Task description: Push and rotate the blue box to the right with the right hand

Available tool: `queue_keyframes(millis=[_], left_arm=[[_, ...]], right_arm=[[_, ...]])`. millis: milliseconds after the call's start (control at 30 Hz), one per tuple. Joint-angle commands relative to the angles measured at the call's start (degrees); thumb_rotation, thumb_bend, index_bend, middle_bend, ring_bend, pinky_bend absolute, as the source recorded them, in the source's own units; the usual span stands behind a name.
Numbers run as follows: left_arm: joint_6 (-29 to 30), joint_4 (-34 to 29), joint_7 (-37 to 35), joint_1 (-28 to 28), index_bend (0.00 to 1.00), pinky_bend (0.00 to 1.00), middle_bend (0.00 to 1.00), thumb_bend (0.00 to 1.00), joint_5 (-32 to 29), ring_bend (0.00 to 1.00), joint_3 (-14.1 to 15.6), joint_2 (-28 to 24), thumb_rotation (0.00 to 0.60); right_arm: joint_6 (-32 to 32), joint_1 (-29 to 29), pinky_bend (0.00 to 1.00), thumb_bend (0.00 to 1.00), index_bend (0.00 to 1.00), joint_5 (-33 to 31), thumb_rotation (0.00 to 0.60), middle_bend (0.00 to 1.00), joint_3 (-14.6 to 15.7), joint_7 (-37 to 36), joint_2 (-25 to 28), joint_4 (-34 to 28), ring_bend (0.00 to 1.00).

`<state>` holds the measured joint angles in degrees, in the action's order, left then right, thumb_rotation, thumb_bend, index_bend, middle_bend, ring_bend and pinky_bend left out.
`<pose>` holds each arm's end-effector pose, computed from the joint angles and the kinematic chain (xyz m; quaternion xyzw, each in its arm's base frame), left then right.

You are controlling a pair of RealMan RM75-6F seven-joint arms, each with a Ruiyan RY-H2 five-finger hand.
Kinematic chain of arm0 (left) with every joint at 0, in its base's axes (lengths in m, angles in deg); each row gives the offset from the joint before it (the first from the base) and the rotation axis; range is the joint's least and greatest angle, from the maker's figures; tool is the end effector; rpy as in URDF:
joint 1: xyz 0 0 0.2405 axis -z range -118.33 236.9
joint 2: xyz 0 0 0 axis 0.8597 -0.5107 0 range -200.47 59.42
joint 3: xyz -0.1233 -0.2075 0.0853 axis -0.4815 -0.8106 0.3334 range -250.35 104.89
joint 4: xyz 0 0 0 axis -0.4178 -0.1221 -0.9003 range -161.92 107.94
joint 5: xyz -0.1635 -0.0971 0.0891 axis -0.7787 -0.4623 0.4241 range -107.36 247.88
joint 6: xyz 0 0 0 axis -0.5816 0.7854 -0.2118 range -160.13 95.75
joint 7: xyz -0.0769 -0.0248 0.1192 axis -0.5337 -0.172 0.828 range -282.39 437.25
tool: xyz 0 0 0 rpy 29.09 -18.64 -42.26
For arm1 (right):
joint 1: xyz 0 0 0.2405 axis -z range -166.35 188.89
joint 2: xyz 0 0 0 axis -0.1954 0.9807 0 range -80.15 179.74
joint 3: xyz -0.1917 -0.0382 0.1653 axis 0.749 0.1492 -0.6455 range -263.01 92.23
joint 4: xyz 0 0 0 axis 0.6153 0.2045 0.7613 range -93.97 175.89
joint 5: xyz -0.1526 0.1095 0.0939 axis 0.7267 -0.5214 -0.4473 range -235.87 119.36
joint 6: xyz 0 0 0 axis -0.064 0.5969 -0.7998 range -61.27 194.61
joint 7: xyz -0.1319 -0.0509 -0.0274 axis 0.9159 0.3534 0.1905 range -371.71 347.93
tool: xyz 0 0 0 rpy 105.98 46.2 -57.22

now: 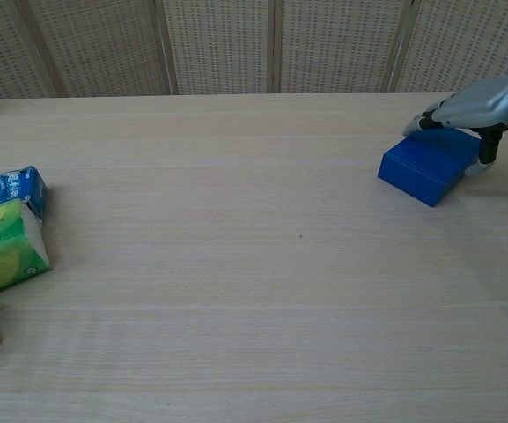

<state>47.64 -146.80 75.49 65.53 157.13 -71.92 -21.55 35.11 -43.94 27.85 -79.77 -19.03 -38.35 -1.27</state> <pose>-0.2313 0.1647 0.1775 -0.5872 -0.4918 -0.4183 0.4883 -0.2489 -0.4516 0.0310 0.8595 -0.2190 0.1131 0.4478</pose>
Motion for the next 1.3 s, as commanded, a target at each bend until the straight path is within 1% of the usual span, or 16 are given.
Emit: queue_keyframes(millis=[33, 300, 600, 667, 700, 733, 767, 833, 933, 1033, 1167, 1300], left_arm=[[-0.1, -0.4, 0.4, 0.0, 0.00, 0.00, 0.00, 0.23, -0.1, 0.00, 0.0, 0.1, 0.425], [0.1, -1.1, 1.1, -0.1, 0.00, 0.00, 0.00, 0.23, -0.3, 0.00, -0.1, 0.2, 0.414], [0.4, 0.1, -0.7, -0.5, 0.00, 0.00, 0.00, 0.23, -0.4, 0.00, 0.1, 0.2, 0.411], [0.4, 0.4, -1.0, -0.5, 0.00, 0.00, 0.00, 0.23, -0.3, 0.00, 0.1, 0.2, 0.411], [0.4, 0.5, -1.2, -0.5, 0.00, 0.00, 0.00, 0.23, -0.2, 0.00, 0.1, 0.2, 0.412], [0.4, 0.6, -1.3, -0.5, 0.00, 0.00, 0.00, 0.23, -0.1, 0.00, 0.1, 0.3, 0.413], [0.4, 0.7, -1.4, -0.5, 0.00, 0.00, 0.00, 0.23, -0.1, 0.00, 0.1, 0.3, 0.413], [0.4, 0.9, -1.7, -0.6, 0.00, 0.00, 0.00, 0.23, -0.1, 0.00, 0.1, 0.4, 0.412], [0.2, 1.2, -2.0, -0.5, 0.00, 0.00, 0.00, 0.23, -0.1, 0.00, 0.1, 0.7, 0.412], [0.1, 1.5, -2.2, -0.4, 0.00, 0.00, 0.00, 0.23, 0.0, 0.00, 0.1, 0.8, 0.410], [0.1, 1.7, -2.4, -0.3, 0.00, 0.00, 0.00, 0.23, 0.2, 0.00, 0.0, 0.9, 0.412], [-0.1, 2.1, -2.8, -0.2, 0.00, 0.00, 0.00, 0.23, 0.3, 0.00, 0.0, 1.2, 0.412]], right_arm=[[0.0, 0.2, 0.00, 0.24, 0.00, 1.5, 0.600, 0.00, 0.7, -1.9, -1.9, 2.4, 0.00], [0.8, -1.6, 0.00, 0.23, 0.00, 4.4, 0.600, 0.00, 1.4, -6.0, -5.2, 7.0, 0.00], [2.0, -2.8, 0.00, 0.24, 0.00, 5.0, 0.600, 0.00, 1.0, -7.2, -7.1, 8.7, 0.00], [1.9, -2.8, 0.02, 0.24, 0.00, 5.0, 0.600, 0.00, 0.8, -7.1, -7.3, 8.8, 0.00], [1.7, -2.7, 0.06, 0.24, 0.00, 4.8, 0.600, 0.00, 0.6, -7.2, -7.5, 8.8, 0.01], [1.5, -2.6, 0.12, 0.24, 0.00, 4.8, 0.600, 0.00, 0.5, -7.2, -7.5, 8.9, 0.06], [1.3, -2.6, 0.16, 0.25, 0.00, 4.7, 0.600, 0.01, 0.4, -7.2, -7.6, 8.9, 0.10], [0.8, -2.5, 0.26, 0.26, 0.02, 4.5, 0.600, 0.09, 0.0, -7.4, -7.6, 8.9, 0.24], [0.1, -2.4, 0.36, 0.27, 0.12, 4.3, 0.600, 0.24, -0.5, -7.5, -7.3, 8.6, 0.39], [0.1, -2.4, 0.40, 0.29, 0.15, 4.1, 0.600, 0.30, -0.8, -7.2, -6.7, 7.8, 0.46], [-0.7, -2.1, 0.40, 0.29, 0.17, 3.3, 0.600, 0.31, -1.8, -6.2, -5.6, 6.3, 0.49], [-1.7, -1.5, 0.42, 0.29, 0.20, 2.0, 0.600, 0.32, -3.1, -5.1, -4.2, 4.1, 0.54]])
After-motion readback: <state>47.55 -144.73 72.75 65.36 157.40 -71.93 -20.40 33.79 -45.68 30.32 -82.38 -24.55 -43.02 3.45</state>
